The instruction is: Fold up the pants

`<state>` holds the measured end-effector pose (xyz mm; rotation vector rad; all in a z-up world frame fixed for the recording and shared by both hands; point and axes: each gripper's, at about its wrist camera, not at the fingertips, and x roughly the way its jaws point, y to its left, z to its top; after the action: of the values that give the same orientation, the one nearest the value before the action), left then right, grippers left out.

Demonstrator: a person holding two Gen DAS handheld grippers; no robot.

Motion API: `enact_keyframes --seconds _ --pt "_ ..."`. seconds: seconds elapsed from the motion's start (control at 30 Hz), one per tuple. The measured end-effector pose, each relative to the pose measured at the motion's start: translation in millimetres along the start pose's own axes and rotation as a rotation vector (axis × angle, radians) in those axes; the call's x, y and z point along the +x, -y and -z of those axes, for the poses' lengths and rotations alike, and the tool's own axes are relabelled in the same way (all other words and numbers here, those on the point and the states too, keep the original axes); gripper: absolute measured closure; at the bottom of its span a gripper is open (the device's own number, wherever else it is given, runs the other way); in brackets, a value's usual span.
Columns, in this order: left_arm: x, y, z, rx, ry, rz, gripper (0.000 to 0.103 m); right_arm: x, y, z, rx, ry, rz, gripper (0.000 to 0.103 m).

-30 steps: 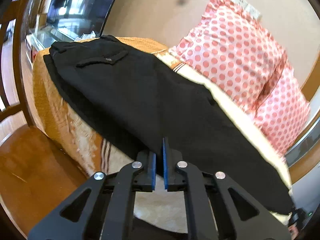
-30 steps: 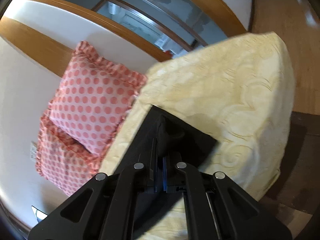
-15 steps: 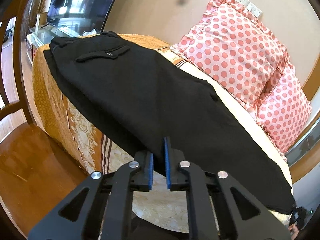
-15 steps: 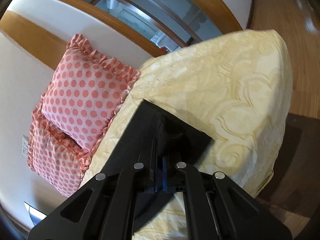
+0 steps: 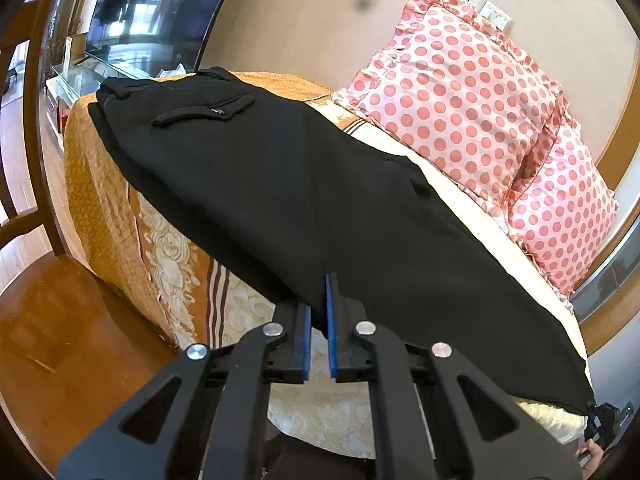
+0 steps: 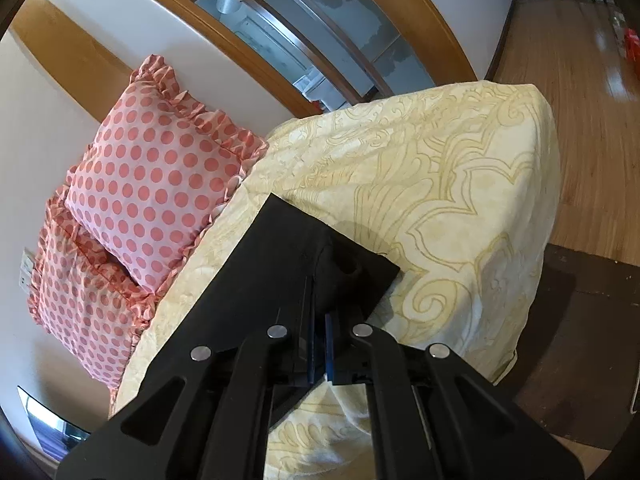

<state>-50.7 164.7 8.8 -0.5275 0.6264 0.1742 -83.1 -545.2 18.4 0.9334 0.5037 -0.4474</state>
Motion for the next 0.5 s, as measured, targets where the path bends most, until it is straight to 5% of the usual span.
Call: enact_keyframes --seconds 0.1,0.2,0.27,0.37,0.5 --pt "-0.4 -1.9 1.2 0.001 0.003 0.009 0.094 1.0 -1.4 0.8 -0.013 -0.003 0.018 0.099" --pt "-9.4 -7.8 0.7 -0.009 0.018 0.011 0.077 -5.2 0.0 -2.5 0.005 -0.02 0.022 0.094" --pt "-22.8 -13.0 -1.6 -0.008 0.085 -0.047 0.055 -14.1 0.8 -5.3 0.023 0.002 0.03 0.083" --pt "-44.0 -20.8 -9.4 -0.014 0.219 -0.138 0.044 -33.6 3.9 -10.3 0.04 0.085 0.105 0.033" --pt "-43.5 -11.2 -21.3 0.03 0.244 -0.126 0.031 -41.1 12.9 -14.9 0.071 0.108 0.074 0.029"
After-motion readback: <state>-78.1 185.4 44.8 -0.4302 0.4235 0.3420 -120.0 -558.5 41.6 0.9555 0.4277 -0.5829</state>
